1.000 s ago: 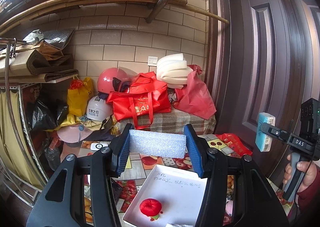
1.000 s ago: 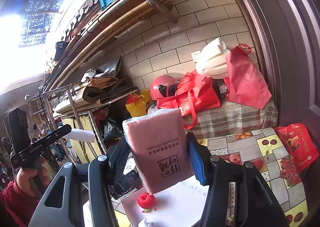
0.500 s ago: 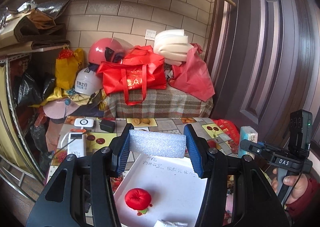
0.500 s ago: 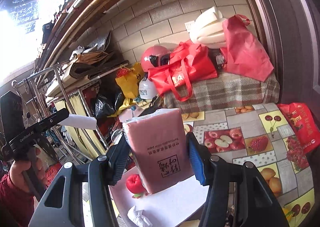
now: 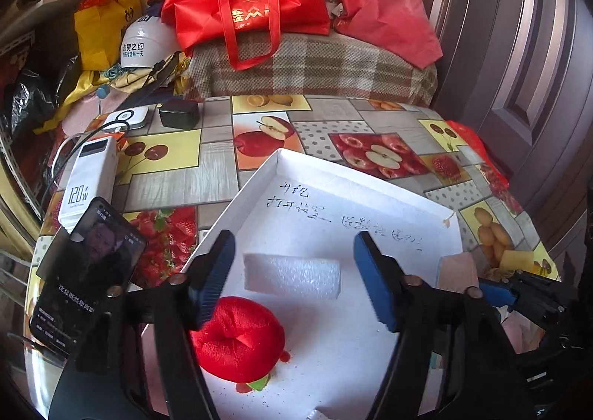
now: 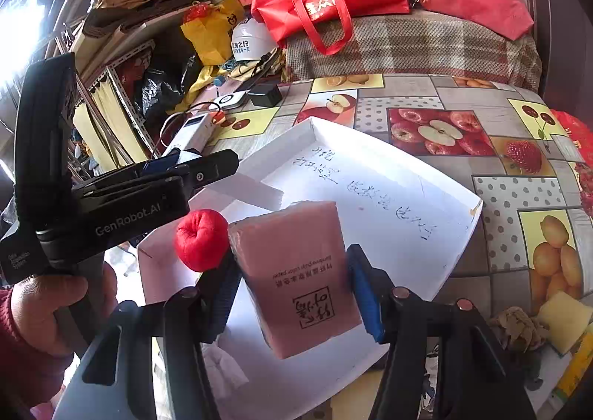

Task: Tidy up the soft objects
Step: 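Lower the foam strip into the box with the left gripper while the right gripper releases the tissue pack inside, then move the right gripper toward the cow-print cloth and pink fluffy ball, then grasp the pale yellow foam disc with the left gripper while the right gripper grasps the pink fluffy ball, then carry the foam disc and pink ball over the white box and release both inside, then move the left gripper to the cow-print cloth while the right gripper approaches the yellow tissue pack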

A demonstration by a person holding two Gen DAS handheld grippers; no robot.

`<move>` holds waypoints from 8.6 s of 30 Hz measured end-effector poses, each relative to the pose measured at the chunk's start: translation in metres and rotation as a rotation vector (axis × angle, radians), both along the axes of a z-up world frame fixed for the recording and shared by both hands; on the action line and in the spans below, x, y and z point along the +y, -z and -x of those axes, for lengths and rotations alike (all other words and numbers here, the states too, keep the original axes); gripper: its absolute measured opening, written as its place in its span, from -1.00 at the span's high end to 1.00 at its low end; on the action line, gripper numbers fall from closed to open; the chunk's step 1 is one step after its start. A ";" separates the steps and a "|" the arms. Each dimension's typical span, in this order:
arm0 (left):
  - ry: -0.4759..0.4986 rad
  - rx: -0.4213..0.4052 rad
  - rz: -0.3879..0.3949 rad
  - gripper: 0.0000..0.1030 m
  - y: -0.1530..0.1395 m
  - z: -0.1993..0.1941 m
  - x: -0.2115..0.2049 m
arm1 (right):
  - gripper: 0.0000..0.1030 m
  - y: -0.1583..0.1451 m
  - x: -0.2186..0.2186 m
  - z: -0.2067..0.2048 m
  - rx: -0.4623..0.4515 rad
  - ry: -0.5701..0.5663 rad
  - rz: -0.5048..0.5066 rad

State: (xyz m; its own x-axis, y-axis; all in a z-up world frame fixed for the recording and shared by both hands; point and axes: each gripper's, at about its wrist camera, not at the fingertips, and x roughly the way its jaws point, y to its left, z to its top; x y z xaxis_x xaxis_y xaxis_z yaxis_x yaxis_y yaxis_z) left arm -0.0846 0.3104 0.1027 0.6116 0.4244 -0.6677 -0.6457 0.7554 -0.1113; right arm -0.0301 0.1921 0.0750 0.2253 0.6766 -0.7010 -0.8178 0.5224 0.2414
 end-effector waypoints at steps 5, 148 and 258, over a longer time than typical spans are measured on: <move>-0.048 -0.015 -0.031 -1.00 -0.003 0.012 0.008 | -1.00 0.001 -0.002 0.007 -0.077 0.015 0.034; 0.169 -0.337 -0.440 -0.19 -0.335 0.168 -0.120 | -0.23 -0.310 -0.178 0.081 -0.460 0.088 -0.626; 0.633 0.132 0.116 -0.98 0.027 -0.112 -0.191 | -0.73 -0.114 -0.386 0.019 -0.292 0.793 -0.339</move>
State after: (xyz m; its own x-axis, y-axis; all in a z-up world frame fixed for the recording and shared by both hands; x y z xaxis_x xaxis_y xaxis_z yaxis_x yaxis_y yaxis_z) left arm 0.0270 0.1196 0.0758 0.6293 -0.0695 -0.7741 -0.0947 0.9817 -0.1652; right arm -0.0491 -0.1940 0.1895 0.8499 0.4072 -0.3344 -0.3018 0.8965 0.3244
